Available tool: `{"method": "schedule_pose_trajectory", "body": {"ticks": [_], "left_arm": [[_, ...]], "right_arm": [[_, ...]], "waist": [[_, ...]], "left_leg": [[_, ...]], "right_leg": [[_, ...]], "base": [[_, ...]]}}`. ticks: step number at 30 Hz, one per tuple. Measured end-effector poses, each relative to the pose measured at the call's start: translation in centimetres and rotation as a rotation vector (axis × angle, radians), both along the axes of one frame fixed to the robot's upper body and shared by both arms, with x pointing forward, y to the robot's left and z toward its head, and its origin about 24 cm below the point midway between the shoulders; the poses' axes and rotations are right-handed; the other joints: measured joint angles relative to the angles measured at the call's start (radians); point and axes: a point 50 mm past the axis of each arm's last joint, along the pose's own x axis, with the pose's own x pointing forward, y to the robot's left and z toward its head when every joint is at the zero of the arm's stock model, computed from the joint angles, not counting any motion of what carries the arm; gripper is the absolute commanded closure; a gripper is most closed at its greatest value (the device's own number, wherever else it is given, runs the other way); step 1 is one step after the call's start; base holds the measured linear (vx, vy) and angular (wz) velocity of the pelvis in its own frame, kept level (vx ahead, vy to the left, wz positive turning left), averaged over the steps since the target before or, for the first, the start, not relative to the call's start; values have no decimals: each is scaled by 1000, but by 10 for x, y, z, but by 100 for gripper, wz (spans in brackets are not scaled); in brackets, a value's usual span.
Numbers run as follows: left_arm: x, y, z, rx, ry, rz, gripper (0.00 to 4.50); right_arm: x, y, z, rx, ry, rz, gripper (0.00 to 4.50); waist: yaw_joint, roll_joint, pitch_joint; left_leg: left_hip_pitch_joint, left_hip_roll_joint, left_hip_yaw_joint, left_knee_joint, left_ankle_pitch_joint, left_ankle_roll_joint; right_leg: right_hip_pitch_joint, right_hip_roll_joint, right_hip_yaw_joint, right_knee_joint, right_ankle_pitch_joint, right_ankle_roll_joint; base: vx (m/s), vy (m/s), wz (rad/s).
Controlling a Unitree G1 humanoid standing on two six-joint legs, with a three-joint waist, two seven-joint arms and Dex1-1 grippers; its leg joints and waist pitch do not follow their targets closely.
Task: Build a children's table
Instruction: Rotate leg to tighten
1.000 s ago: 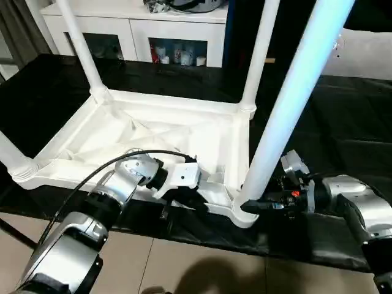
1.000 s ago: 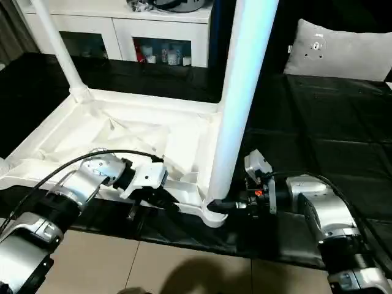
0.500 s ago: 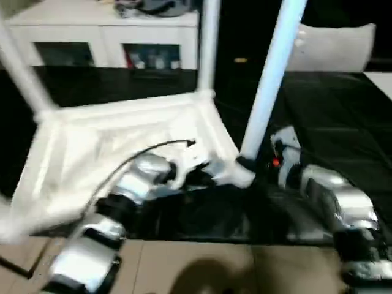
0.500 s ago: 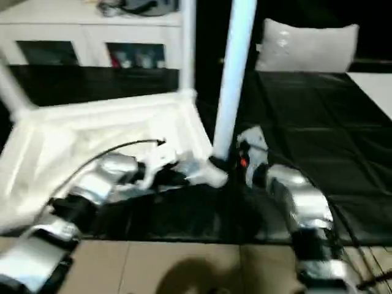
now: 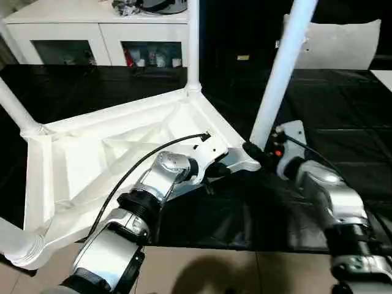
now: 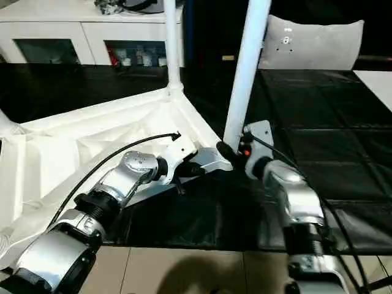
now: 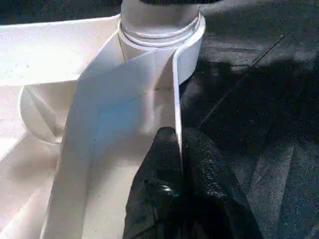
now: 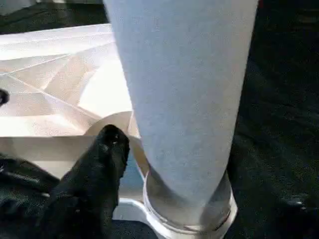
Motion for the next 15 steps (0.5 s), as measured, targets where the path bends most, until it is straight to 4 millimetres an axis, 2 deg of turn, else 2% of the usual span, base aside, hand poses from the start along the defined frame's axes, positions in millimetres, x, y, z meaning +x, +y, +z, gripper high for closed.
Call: {"method": "schedule_pose_trajectory", "body": {"ticks": [5,6,10,14,15], "left_arm": [[-2,16,-1,24,-26,-72,450],[-1,18,-1,28,-30,-78,450],[-4,31,0,53,-37,-159,450],[-7,45,2,87,-49,-274,450],[-9,48,2,101,-51,-319,450]], "right_arm": [[-12,-12,-3,-35,1,167,83],[-14,-13,-4,-36,7,183,56],[-22,-25,-1,-86,22,301,27],[-29,-35,3,-114,15,410,27],[-31,-35,4,-101,15,449,43]], "waist": [[10,-1,1],[10,-1,1],[14,-3,2],[26,-3,2],[32,-3,2]], "left_leg": [[0,1,0,2,1,0],[0,1,0,3,1,-1],[-1,1,0,4,1,-1],[-2,1,0,4,1,-1],[-3,1,0,4,1,-1]], "right_leg": [[-2,0,0,4,-3,2],[-2,0,0,4,-3,2],[-1,0,1,4,-3,2],[-2,0,1,4,-3,2],[-2,0,1,4,-3,2]], "base": [[0,0,0],[0,0,0],[0,0,0],[0,0,0],[0,0,0]]}}
